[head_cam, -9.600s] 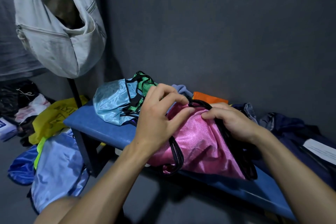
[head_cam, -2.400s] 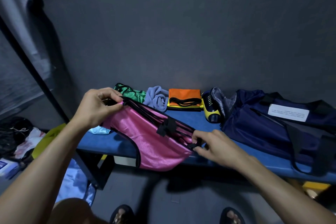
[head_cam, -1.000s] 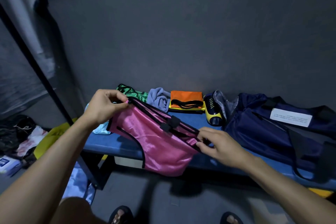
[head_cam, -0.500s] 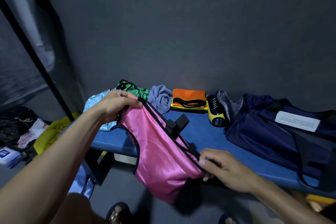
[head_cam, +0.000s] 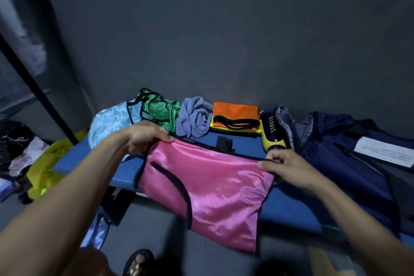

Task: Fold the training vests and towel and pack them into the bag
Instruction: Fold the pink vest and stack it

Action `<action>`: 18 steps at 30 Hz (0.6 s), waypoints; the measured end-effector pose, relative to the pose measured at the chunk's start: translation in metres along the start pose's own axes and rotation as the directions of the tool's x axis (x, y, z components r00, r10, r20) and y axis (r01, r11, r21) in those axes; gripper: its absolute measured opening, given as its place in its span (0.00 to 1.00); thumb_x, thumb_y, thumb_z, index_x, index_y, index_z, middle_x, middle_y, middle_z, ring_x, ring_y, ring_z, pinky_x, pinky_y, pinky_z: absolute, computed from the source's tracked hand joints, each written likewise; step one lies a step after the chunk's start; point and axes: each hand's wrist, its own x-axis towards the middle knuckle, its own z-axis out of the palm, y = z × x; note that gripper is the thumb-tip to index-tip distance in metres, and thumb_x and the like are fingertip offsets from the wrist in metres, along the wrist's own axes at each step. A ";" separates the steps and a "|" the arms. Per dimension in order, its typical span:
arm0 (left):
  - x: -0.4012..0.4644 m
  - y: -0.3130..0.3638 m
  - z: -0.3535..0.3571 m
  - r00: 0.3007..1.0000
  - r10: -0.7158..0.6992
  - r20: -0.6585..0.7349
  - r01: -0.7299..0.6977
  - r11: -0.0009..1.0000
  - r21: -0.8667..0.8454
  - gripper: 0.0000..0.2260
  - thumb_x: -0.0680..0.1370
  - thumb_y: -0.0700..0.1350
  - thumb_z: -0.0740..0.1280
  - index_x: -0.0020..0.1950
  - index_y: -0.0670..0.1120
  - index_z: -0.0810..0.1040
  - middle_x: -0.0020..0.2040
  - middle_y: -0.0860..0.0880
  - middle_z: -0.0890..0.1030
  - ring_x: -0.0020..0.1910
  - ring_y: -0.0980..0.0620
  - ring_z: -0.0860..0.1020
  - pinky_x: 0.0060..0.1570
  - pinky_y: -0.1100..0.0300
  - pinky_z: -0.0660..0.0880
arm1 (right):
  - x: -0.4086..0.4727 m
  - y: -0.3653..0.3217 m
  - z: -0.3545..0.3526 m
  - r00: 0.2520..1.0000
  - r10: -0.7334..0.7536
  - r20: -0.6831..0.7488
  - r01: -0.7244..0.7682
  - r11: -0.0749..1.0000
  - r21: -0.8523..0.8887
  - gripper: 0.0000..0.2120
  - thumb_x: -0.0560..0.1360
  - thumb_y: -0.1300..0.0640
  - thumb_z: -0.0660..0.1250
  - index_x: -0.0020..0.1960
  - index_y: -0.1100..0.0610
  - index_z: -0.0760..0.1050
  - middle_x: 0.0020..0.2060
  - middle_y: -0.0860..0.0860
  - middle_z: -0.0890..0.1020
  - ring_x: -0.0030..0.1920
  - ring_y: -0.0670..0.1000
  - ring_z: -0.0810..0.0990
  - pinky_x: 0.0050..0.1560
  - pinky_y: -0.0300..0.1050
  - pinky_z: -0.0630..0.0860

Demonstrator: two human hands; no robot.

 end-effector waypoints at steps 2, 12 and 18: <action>0.021 -0.007 0.006 0.998 -0.030 -0.046 0.030 1.000 -0.008 0.06 0.72 0.35 0.75 0.35 0.41 0.83 0.38 0.40 0.81 0.32 0.46 0.79 0.36 0.56 0.77 | 0.019 0.012 0.011 0.981 0.177 -0.080 -0.166 0.977 0.136 0.12 0.77 0.58 0.74 0.38 0.55 0.73 0.31 0.50 0.79 0.35 0.49 0.81 0.42 0.51 0.82; 0.073 -0.033 0.013 0.955 0.051 -0.291 0.019 0.972 0.234 0.09 0.78 0.37 0.72 0.40 0.44 0.74 0.35 0.44 0.76 0.34 0.48 0.74 0.33 0.58 0.71 | 0.063 0.018 0.060 0.878 0.116 -0.465 -0.247 0.941 -0.232 0.18 0.83 0.55 0.64 0.71 0.60 0.71 0.65 0.55 0.79 0.53 0.54 0.79 0.56 0.45 0.73; 0.067 -0.041 0.013 0.939 0.170 -0.299 -0.058 0.934 0.351 0.08 0.82 0.41 0.68 0.43 0.44 0.74 0.32 0.49 0.76 0.28 0.53 0.72 0.26 0.66 0.69 | 0.066 0.028 0.063 0.887 0.041 -0.461 -0.174 0.952 -0.251 0.24 0.82 0.54 0.67 0.76 0.52 0.67 0.72 0.53 0.75 0.70 0.55 0.73 0.66 0.49 0.71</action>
